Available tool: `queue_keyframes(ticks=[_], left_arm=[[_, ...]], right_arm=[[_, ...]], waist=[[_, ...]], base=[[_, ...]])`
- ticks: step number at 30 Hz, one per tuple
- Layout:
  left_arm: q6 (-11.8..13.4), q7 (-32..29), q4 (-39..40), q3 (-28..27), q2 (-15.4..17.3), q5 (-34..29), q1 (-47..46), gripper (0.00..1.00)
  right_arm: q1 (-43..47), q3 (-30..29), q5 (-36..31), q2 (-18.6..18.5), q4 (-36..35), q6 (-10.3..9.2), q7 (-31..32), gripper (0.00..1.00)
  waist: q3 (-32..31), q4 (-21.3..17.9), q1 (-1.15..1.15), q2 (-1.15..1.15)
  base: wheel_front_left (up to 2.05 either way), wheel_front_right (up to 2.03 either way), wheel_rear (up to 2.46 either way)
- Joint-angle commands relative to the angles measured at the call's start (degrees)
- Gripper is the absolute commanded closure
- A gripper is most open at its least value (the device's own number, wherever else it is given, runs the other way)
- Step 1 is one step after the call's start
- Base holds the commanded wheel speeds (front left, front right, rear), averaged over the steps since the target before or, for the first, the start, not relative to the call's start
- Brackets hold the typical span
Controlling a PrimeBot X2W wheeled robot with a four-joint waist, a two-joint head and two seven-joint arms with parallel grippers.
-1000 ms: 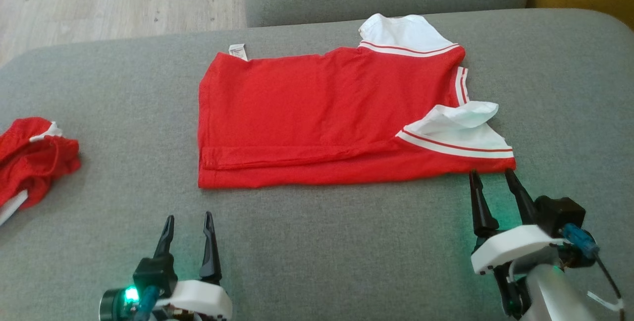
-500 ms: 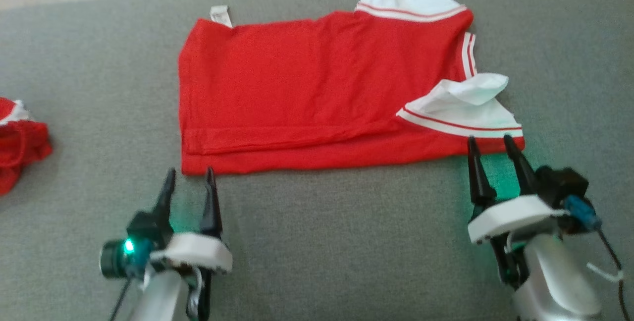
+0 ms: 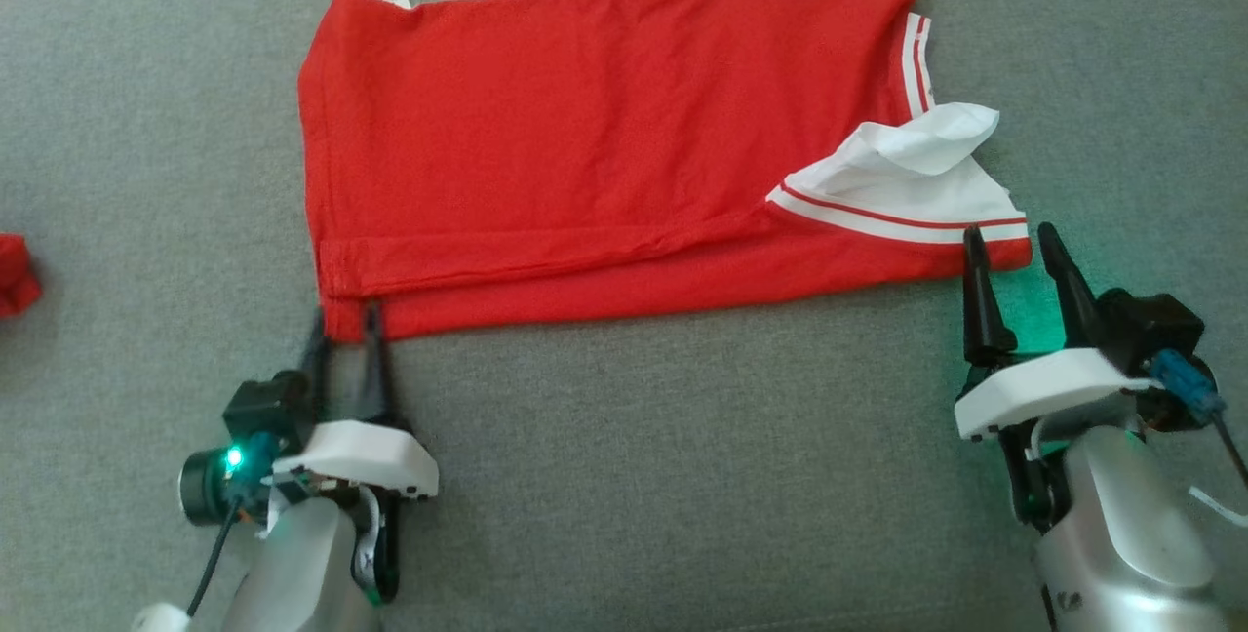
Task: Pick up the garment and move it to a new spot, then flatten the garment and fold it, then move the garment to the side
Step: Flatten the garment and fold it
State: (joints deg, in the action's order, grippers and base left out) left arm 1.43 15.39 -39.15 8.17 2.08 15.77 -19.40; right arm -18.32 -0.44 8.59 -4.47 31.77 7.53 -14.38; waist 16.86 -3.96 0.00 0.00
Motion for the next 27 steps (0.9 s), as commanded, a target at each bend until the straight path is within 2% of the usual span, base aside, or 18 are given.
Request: queue_keyframes(ticks=[1, 6, 9, 13, 14, 15, 16, 27], left_arm=[[-0.44, -0.39, -1.72, -0.38, 0.8, 0.63, -0.94, 1.0], [-0.87, -0.39, -2.77, 1.42, 0.8, 1.73, -1.36, 1.0], [-1.15, -0.39, -2.92, 2.27, 0.8, 2.34, -1.41, 1.0], [-1.31, -0.39, -2.84, 2.84, 0.8, 2.74, -1.48, 1.0], [-1.36, -0.39, -2.79, 2.89, 0.8, 2.78, -1.47, 1.0], [-1.4, -0.39, -2.71, 2.91, 0.8, 2.78, -1.45, 1.0], [-1.45, -0.39, -2.61, 2.93, 0.8, 2.76, -1.4, 1.0], [-2.31, -0.39, 0.65, 1.42, 0.8, 2.0, -1.21, 1.0]], right_arm=[[-1.6, 0.51, -0.52, -0.27, 0.18, -0.04, -0.62, 0.0], [-2.52, -1.31, -0.72, 0.2, 4.7, -0.04, -0.62, 0.0], [-3.2, -2.23, 3.48, 0.88, 7.65, -0.04, -0.62, 0.0], [-4.24, 0.04, 8.58, 1.26, 11.01, -0.04, -0.62, 0.0], [-4.49, 0.79, 9.62, 1.3, 11.67, -0.04, -0.62, 0.23], [-4.71, 1.66, 10.45, 1.32, 12.2, -0.04, -0.62, 0.92], [-4.91, 2.4, 11.5, 1.33, 12.39, -0.04, -0.62, 1.0], [-5.72, 3.55, 18.94, 0.62, 7.76, -0.04, -0.62, 1.0]], waist=[[0.05, 0.12, 0.0, 0.0], [0.32, 0.68, 0.0, 0.0], [0.45, 1.02, 0.0, 0.0], [0.59, 1.33, 0.0, 0.0], [0.61, 1.38, 0.0, 0.0], [0.62, 1.41, 0.0, 0.0], [0.63, 1.44, 0.0, 0.0], [-0.93, 1.66, 0.0, 0.0]], base=[[0.0, 0.0, 0.0], [0.0, 0.0, 0.0], [0.0, 0.0, 0.0], [0.0, 0.0, 0.0], [0.0, 0.0, 0.0], [0.0, 0.0, 0.0], [0.0, 0.0, 0.0], [0.0, 0.0, 0.0]])
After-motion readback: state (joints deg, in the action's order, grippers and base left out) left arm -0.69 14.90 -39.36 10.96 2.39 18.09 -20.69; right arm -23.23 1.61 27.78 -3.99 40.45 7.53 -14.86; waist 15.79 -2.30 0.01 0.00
